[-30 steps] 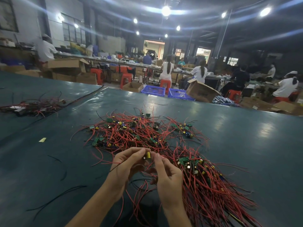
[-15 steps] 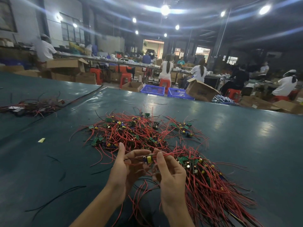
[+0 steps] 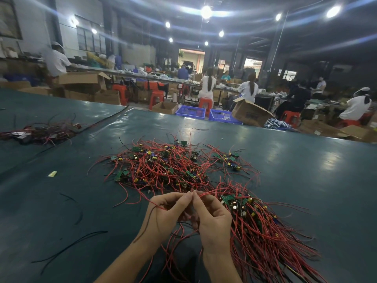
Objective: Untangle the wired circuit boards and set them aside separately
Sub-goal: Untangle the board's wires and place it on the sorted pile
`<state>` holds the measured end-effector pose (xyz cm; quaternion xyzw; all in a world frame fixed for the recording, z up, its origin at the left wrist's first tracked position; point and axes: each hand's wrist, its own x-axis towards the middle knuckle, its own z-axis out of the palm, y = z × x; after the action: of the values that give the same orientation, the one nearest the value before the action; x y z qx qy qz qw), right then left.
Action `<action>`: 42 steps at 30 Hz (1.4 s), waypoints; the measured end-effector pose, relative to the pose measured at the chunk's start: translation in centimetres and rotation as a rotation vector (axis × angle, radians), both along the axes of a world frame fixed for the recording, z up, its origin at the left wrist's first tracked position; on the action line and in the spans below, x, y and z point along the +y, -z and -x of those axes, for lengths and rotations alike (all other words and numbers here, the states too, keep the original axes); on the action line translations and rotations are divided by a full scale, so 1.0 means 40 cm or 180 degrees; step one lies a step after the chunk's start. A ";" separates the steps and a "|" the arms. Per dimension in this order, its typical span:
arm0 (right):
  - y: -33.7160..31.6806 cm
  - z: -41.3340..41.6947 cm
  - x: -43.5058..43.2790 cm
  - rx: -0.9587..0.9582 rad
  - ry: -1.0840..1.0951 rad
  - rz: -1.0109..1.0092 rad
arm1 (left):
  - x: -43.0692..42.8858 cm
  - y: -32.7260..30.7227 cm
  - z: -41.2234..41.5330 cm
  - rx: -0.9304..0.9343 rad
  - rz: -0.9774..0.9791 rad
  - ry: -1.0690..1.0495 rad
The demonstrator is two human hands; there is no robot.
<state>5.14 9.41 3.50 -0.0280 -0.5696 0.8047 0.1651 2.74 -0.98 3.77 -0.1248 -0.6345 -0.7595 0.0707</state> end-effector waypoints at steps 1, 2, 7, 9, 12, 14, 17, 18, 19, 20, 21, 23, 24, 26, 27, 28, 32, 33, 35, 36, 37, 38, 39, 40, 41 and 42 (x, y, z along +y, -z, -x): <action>0.000 0.001 0.001 -0.0080 0.0005 0.0022 | 0.000 0.000 0.002 -0.0053 -0.0031 -0.0090; 0.000 0.003 0.002 -0.0189 -0.0005 0.0054 | -0.001 0.000 0.004 -0.0090 -0.0043 -0.0153; 0.000 0.005 0.006 -0.0398 -0.0211 0.0380 | -0.008 -0.001 0.001 -0.0217 -0.0221 0.0197; 0.003 0.007 0.007 -0.0381 -0.0300 0.0495 | -0.008 0.001 0.001 -0.0284 -0.0376 0.0324; 0.002 0.009 0.007 -0.0436 -0.0349 0.0589 | -0.008 0.006 0.003 -0.0338 -0.0482 0.0259; 0.005 0.011 0.009 -0.0472 -0.0311 0.0562 | -0.006 0.011 0.003 -0.0416 -0.0522 0.0153; 0.006 0.016 0.011 -0.0491 -0.0292 0.0586 | -0.004 0.013 0.005 -0.0452 -0.0354 0.0005; 0.004 0.016 0.011 -0.0504 -0.0282 0.0570 | -0.003 0.014 0.006 -0.0466 -0.0295 -0.0047; 0.003 0.017 0.013 -0.0527 -0.0251 0.0560 | -0.002 0.014 0.007 -0.0477 -0.0248 -0.0075; 0.000 0.018 0.016 -0.0558 -0.0204 0.0567 | -0.001 0.012 0.006 -0.0494 -0.0200 -0.0082; -0.002 0.019 0.021 -0.0592 -0.0135 0.0554 | 0.000 0.010 0.004 -0.0491 -0.0151 -0.0078; -0.008 0.019 0.032 -0.0638 0.0008 0.0485 | 0.001 0.007 0.003 -0.0463 -0.0073 -0.0075; -0.010 0.020 0.038 -0.0653 0.0064 0.0490 | 0.002 0.005 0.003 -0.0442 -0.0045 -0.0064; -0.012 0.021 0.048 -0.0670 0.0124 0.0550 | 0.001 0.001 0.002 -0.0407 -0.0001 -0.0032; -0.013 0.022 0.051 -0.0670 0.0130 0.0578 | 0.000 0.000 0.001 -0.0396 0.0020 -0.0026; -0.013 0.023 0.051 -0.0674 0.0134 0.0618 | -0.001 -0.002 0.001 -0.0399 0.0050 -0.0019; -0.011 0.022 0.046 -0.0635 0.0206 0.0883 | -0.002 -0.006 -0.003 -0.0463 0.0114 0.0052; -0.012 0.021 0.046 -0.0625 0.0222 0.0928 | -0.003 -0.007 -0.003 -0.0474 0.0107 0.0070; -0.014 0.020 0.050 -0.0640 0.0244 0.1052 | -0.005 -0.011 -0.004 -0.0470 0.0122 0.0086; -0.017 0.021 0.053 -0.0663 0.0243 0.1156 | -0.006 -0.013 -0.006 -0.0459 0.0136 0.0095; -0.019 0.022 0.058 -0.0702 0.0237 0.1280 | -0.005 -0.014 -0.008 -0.0455 0.0151 0.0117; -0.020 0.023 0.064 -0.0746 0.0220 0.1411 | -0.004 -0.016 -0.009 -0.0460 0.0176 0.0148; -0.021 0.023 0.067 -0.0773 0.0192 0.1535 | -0.003 -0.016 -0.011 -0.0468 0.0194 0.0186; -0.021 0.023 0.069 -0.0777 0.0164 0.1619 | -0.002 -0.017 -0.012 -0.0476 0.0201 0.0216; -0.020 0.022 0.069 -0.0768 0.0158 0.1633 | -0.002 -0.016 -0.012 -0.0470 0.0215 0.0231; -0.019 0.021 0.068 -0.0752 0.0186 0.1588 | -0.003 -0.016 -0.012 -0.0449 0.0251 0.0230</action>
<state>4.32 12.11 4.28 -0.1778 -0.3681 0.9061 0.1087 3.20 -1.11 4.42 -0.0965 -0.6624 -0.7429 -0.0065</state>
